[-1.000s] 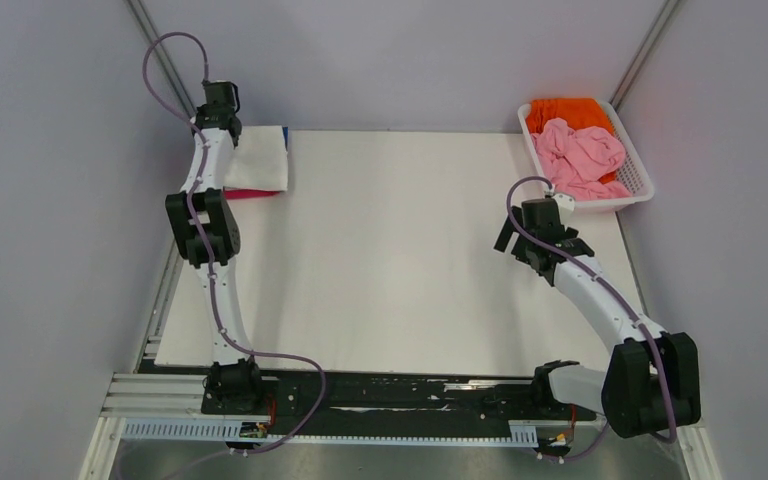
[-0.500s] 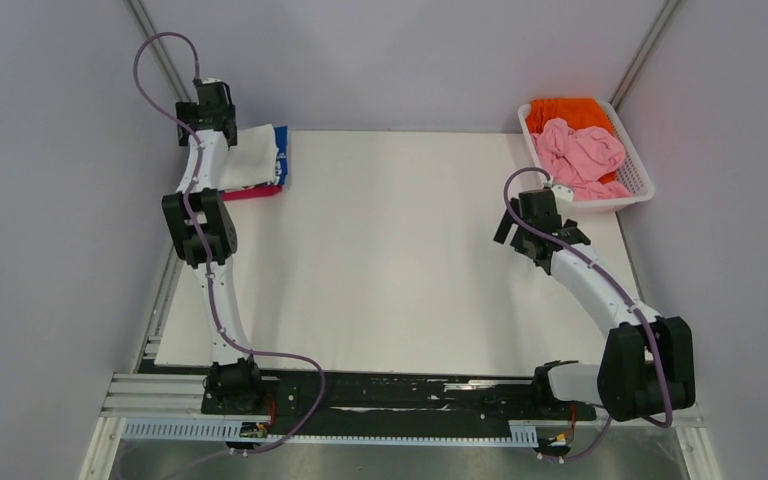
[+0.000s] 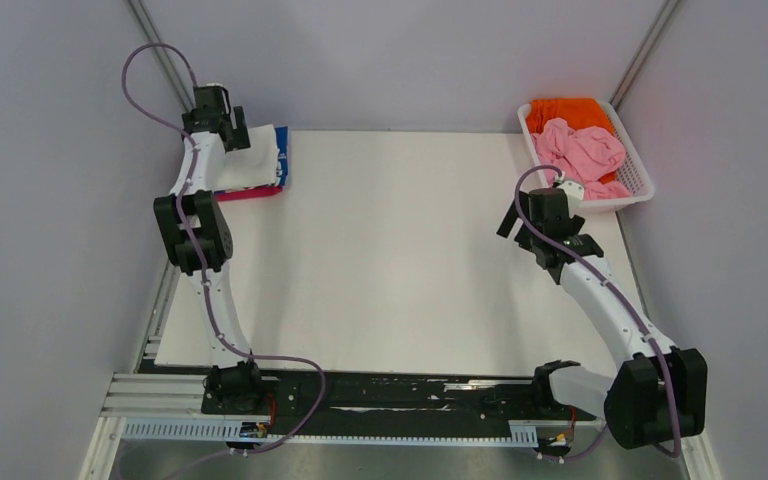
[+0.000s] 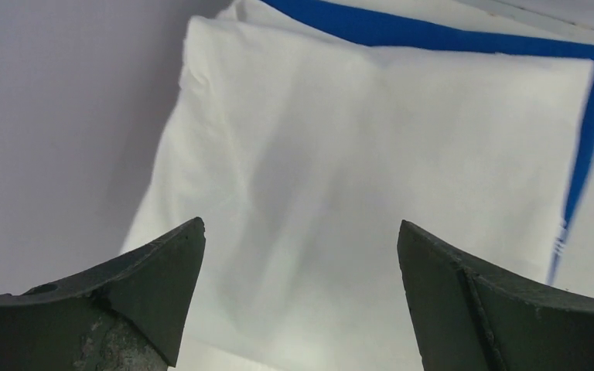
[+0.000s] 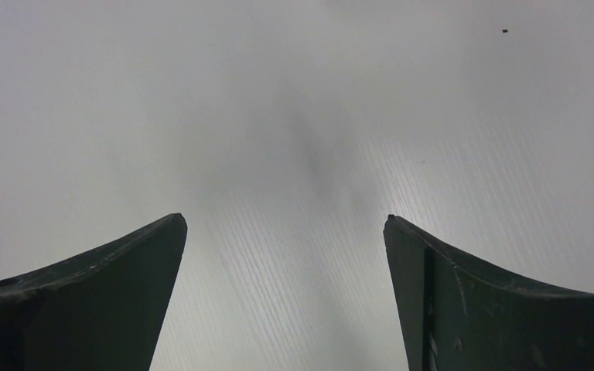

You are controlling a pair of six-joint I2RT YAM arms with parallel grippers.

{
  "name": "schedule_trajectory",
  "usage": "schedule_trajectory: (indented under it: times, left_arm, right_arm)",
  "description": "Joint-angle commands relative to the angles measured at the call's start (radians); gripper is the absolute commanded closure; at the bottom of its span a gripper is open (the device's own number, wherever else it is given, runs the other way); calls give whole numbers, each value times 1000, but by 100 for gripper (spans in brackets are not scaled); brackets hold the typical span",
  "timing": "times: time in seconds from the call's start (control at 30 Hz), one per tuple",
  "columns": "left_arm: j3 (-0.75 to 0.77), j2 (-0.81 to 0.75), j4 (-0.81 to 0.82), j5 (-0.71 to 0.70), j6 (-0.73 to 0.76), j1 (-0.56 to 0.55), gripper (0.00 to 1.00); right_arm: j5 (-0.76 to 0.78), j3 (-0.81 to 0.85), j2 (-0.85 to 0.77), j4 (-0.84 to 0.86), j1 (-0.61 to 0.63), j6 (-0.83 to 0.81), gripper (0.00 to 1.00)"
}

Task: Fold and stack the t-shirts
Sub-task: Put the neatly folded tshirt into the corner of the board with the left arm, then reset both arms

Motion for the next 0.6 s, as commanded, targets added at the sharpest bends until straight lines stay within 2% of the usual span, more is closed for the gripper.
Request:
schedule_trajectory:
  times: [0.0,0.1,0.13,0.23,0.33,0.43,0.57]
  left_arm:
    - [-165,-246,64,262,-198,1,0]
    - [-347,-418,149,332,-274,-34,0]
    - [-449,-454,187,335,-300,-48,0]
    - [-658,-656,257,323,-351,-133,0]
    - [-937,-819,331,328,-389,-221,0]
    - [-1155,-1006,354,317,-429,-318,0]
    - [-1346,-1197,301,267,-465,-426,0]
  right_arm:
    - [-31,-8,-54,18,-3,48,0]
    - [-70,-25,-75,26,-4,72,0]
    - [-87,-33,-85,33,-3,77,0]
    - [-152,-77,-129,70,-4,84,0]
    - [-206,-134,-186,108,-4,89,0]
    - [-241,-185,-241,136,-4,94,0]
    - [-271,-233,-279,142,-3,91,0]
